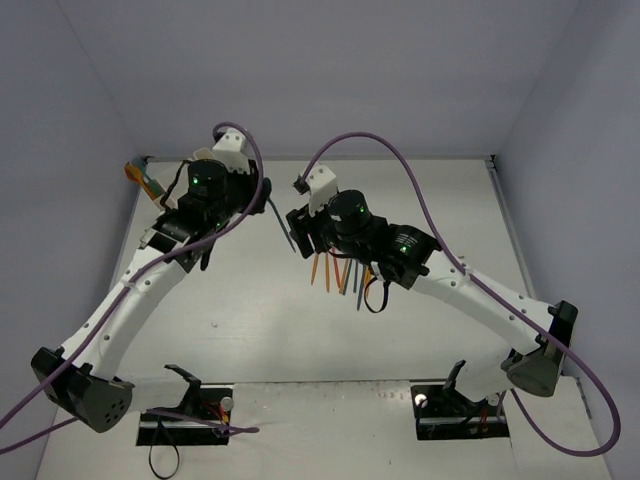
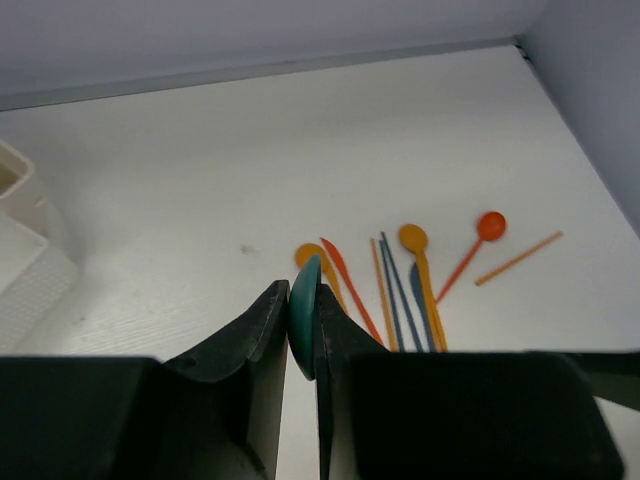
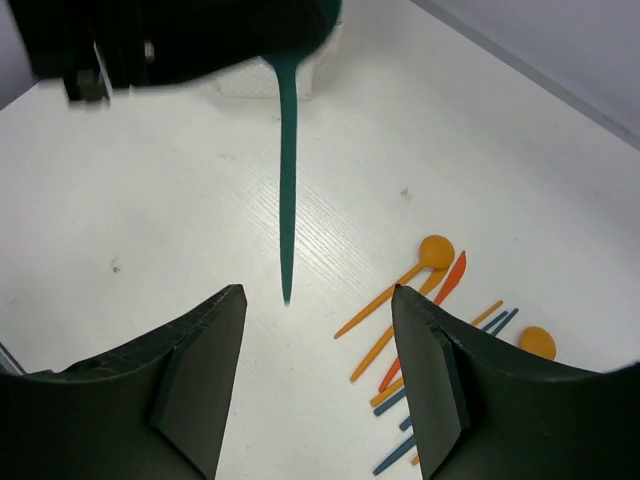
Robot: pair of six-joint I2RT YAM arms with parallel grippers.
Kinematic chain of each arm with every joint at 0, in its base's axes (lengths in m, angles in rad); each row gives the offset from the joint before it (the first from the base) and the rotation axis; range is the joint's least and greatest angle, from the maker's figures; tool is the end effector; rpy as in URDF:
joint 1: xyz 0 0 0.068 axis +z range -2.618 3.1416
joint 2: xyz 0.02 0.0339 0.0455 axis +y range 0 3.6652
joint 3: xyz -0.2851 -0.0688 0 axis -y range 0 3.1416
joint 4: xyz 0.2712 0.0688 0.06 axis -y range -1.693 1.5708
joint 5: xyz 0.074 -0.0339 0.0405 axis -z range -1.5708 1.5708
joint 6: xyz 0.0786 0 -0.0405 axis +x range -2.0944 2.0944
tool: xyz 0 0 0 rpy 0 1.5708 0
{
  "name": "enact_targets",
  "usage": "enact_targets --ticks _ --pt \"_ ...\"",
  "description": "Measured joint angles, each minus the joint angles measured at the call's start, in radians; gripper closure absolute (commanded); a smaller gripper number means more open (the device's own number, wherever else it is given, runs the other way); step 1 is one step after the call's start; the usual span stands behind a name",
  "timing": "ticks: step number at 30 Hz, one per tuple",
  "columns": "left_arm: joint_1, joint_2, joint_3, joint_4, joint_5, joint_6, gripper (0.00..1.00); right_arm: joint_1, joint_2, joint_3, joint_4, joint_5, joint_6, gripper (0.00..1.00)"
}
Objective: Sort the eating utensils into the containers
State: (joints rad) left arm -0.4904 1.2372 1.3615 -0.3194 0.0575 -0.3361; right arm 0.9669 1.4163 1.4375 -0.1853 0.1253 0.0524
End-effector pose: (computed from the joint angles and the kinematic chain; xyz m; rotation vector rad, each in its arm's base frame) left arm 0.2959 -0.1631 0.4465 0.1823 1.8023 -0.6453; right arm 0.2329 0.3203 0.4361 -0.6986 1.6337 0.6369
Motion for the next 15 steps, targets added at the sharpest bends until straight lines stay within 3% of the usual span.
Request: enact_targets --ticks 6,15 --pt "0.241 0.113 0.073 0.039 0.038 0.055 1.0 -0.057 -0.025 -0.084 0.005 0.009 -0.001 0.37" --pt "0.502 0.455 0.418 0.173 0.083 0.134 1.0 -0.219 -0.122 -0.213 0.002 -0.014 0.0 0.37"
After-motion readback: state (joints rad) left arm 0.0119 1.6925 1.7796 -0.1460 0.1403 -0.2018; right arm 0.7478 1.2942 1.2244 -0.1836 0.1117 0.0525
